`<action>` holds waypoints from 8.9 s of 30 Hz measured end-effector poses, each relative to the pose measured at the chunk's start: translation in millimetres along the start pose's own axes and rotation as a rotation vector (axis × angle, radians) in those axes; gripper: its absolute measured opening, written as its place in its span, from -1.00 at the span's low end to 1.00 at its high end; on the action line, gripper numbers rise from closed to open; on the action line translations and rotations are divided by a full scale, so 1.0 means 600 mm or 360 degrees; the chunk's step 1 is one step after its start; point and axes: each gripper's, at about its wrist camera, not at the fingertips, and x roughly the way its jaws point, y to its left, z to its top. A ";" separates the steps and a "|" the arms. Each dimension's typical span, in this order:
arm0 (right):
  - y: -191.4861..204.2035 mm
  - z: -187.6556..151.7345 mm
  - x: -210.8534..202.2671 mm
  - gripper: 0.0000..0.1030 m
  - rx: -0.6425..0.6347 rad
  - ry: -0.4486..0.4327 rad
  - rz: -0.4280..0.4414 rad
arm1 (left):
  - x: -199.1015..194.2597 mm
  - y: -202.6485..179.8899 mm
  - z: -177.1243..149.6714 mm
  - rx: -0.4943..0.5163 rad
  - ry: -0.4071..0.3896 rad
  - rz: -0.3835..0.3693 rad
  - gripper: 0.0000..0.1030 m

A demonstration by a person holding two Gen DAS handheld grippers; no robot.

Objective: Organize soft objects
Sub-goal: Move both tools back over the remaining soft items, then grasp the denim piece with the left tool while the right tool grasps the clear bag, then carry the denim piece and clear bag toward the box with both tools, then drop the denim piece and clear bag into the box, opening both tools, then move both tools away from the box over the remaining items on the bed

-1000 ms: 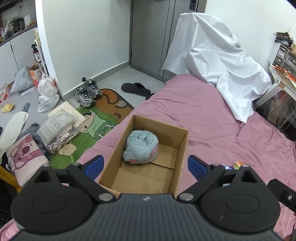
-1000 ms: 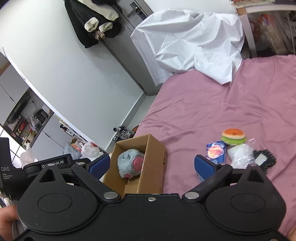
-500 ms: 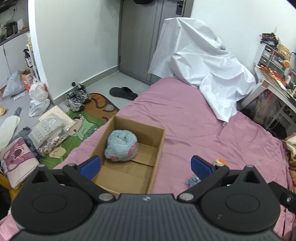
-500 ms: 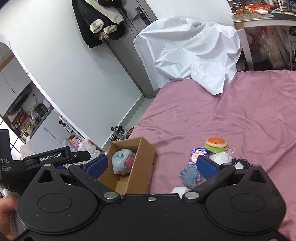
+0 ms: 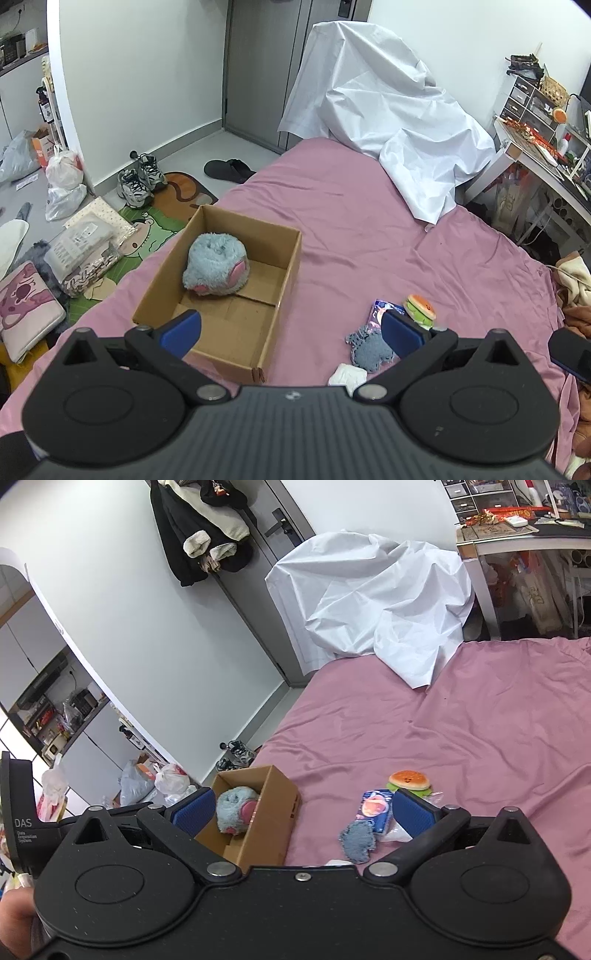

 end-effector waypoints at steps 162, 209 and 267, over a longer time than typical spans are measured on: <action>-0.032 0.011 0.164 -0.59 0.0203 0.0183 0.0153 | 0.085 0.120 0.037 -0.0260 -0.0064 0.0001 -0.07; 0.153 -0.012 0.309 -0.57 -0.0092 0.0163 0.0193 | 0.211 0.262 0.038 -0.0425 0.0124 -0.0020 0.40; 0.021 0.054 0.083 1.00 -0.0207 0.0122 0.0063 | 0.038 0.054 0.016 -0.0137 -0.0052 -0.0049 1.00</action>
